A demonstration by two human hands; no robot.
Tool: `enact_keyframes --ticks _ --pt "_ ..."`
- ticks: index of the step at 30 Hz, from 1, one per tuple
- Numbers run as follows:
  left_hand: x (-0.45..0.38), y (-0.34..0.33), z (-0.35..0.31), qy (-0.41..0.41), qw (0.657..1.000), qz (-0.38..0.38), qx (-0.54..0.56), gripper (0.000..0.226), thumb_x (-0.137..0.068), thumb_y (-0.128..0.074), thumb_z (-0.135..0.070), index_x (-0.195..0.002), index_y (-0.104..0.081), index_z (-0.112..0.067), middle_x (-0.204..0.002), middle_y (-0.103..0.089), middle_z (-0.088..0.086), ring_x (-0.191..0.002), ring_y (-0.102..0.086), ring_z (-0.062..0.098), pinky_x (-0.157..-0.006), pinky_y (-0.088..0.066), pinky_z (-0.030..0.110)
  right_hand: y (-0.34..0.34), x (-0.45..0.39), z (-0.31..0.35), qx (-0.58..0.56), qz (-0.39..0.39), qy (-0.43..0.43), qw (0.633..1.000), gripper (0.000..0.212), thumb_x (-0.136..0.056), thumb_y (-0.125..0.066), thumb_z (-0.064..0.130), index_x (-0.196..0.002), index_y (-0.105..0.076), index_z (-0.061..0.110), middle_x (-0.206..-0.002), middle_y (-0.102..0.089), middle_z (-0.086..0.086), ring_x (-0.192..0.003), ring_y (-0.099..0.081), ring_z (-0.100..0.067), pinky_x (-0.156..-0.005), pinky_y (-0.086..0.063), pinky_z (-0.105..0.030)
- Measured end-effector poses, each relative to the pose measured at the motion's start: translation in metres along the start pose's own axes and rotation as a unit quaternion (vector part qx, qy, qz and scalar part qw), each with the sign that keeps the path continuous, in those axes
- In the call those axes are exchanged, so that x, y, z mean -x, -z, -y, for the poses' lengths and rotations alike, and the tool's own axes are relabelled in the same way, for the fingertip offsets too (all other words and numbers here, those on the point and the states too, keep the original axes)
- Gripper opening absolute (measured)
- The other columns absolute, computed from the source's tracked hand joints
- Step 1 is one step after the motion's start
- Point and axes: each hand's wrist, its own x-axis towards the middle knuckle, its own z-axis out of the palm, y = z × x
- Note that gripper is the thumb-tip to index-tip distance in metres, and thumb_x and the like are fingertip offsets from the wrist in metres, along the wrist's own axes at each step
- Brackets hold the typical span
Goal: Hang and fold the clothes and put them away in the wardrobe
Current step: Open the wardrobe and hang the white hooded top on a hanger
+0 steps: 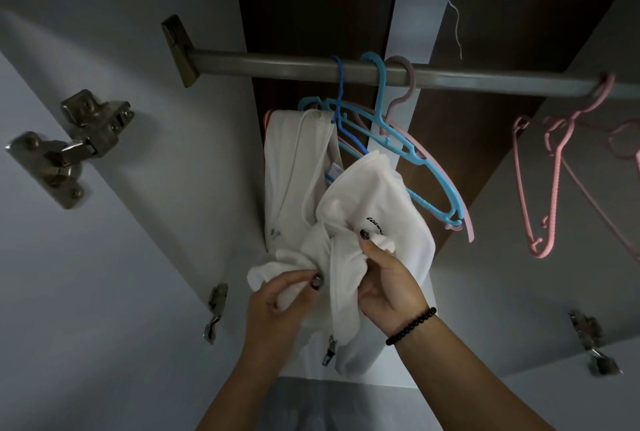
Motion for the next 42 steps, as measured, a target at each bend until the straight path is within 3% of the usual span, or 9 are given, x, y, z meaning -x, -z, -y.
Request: enact_keyframes --ticks 4,9,13,17,21,25,29,35,42 --pt "-0.003 -0.008 0.002 -0.008 0.989 0.067 -0.129 0.036 -0.05 -0.085 -0.061 -0.078 -0.075 -0.041 -0.101 -0.07 -0.001 -0.097 -0.064 0.005 -0.077 -0.049 0.015 0.001 -0.006 -0.005 -0.004 0.008 0.02 1.0 0.064 -0.074 -0.08 0.02 -0.13 -0.054 0.005 -0.13 -0.058 -0.021 -0.121 -0.055 -0.036 -0.104 -0.039 -0.056" --pt "-0.008 -0.019 -0.005 0.042 0.998 0.04 -0.022 0.025 -0.059 -0.081 -0.035 -0.079 -0.079 -0.02 -0.09 -0.075 0.006 -0.09 -0.07 0.018 -0.083 -0.057 0.034 0.006 -0.006 -0.001 0.03 -0.02 0.043 0.998 0.043 -0.069 -0.079 0.02 -0.104 -0.062 0.001 -0.107 -0.065 -0.017 -0.106 -0.061 -0.027 -0.101 -0.045 -0.045" --pt "-0.018 -0.024 -0.014 0.117 0.986 0.015 0.117 0.023 -0.065 -0.076 -0.027 -0.082 -0.078 -0.011 -0.091 -0.075 0.01 -0.084 -0.07 0.02 -0.075 -0.057 0.033 0.014 0.007 0.002 0.238 -0.11 0.064 0.963 0.005 -0.083 -0.068 0.013 -0.08 -0.065 0.012 -0.072 -0.06 -0.005 -0.063 -0.056 -0.014 -0.06 -0.047 -0.027" --pt "-0.023 -0.027 -0.015 0.124 0.981 -0.01 0.146 0.022 -0.073 -0.075 -0.025 -0.088 -0.077 -0.008 -0.096 -0.074 0.013 -0.088 -0.07 0.024 -0.081 -0.056 0.038 0.018 0.024 0.004 0.437 -0.187 -0.01 0.88 0.045 -0.081 -0.068 0.046 -0.058 -0.056 0.01 -0.052 -0.053 -0.006 -0.044 -0.047 -0.015 -0.051 -0.036 -0.025" --pt "-0.022 -0.034 -0.016 0.119 0.982 -0.016 0.148 0.026 -0.074 -0.074 -0.022 -0.093 -0.075 -0.005 -0.093 -0.075 0.01 -0.089 -0.07 0.022 -0.084 -0.056 0.035 0.016 0.03 -0.003 0.38 -0.11 -0.164 0.904 0.057 -0.073 -0.057 0.072 -0.065 -0.064 0.016 -0.065 -0.064 -0.002 -0.054 -0.052 -0.013 -0.058 -0.035 -0.025" --pt "-0.016 -0.038 -0.018 0.106 0.989 0.011 0.107 0.021 -0.076 -0.074 -0.02 -0.092 -0.076 -0.008 -0.093 -0.075 0.009 -0.09 -0.071 0.022 -0.086 -0.055 0.038 0.019 0.026 -0.004 0.214 -0.067 -0.095 0.97 0.044 -0.073 -0.072 0.05 -0.103 -0.07 0.018 -0.088 -0.068 -0.002 -0.07 -0.059 -0.013 -0.065 -0.039 -0.025" --pt "-0.016 -0.032 -0.018 0.125 0.985 0.026 0.12 0.024 -0.073 -0.074 -0.022 -0.094 -0.077 -0.009 -0.097 -0.074 0.012 -0.096 -0.069 0.03 -0.089 -0.05 0.047 0.021 0.026 -0.004 0.283 -0.011 -0.003 0.959 0.036 -0.073 -0.08 0.017 -0.106 -0.071 0.01 -0.106 -0.071 -0.013 -0.097 -0.064 -0.028 -0.081 -0.046 -0.039" --pt "-0.017 -0.025 -0.011 0.162 0.951 0.032 0.262 0.048 -0.071 -0.067 0.001 -0.119 -0.062 0.001 -0.109 -0.072 0.013 -0.096 -0.071 0.02 -0.071 -0.058 0.023 0.011 0.025 0.009 0.398 -0.066 0.136 0.905 0.003 -0.078 -0.075 0.005 -0.077 -0.072 0.005 -0.063 -0.068 -0.008 -0.048 -0.056 -0.009 -0.043 -0.041 -0.019" --pt "-0.023 -0.011 -0.003 0.188 0.925 -0.051 0.328 0.036 -0.088 -0.053 0.009 -0.119 -0.063 -0.007 -0.116 -0.067 0.012 -0.094 -0.071 0.018 -0.062 -0.057 0.02 -0.004 0.024 0.015 0.364 -0.081 0.172 0.912 0.015 -0.088 -0.063 0.005 -0.081 -0.059 -0.008 -0.051 -0.061 -0.01 -0.039 -0.054 -0.012 -0.038 -0.041 -0.02"
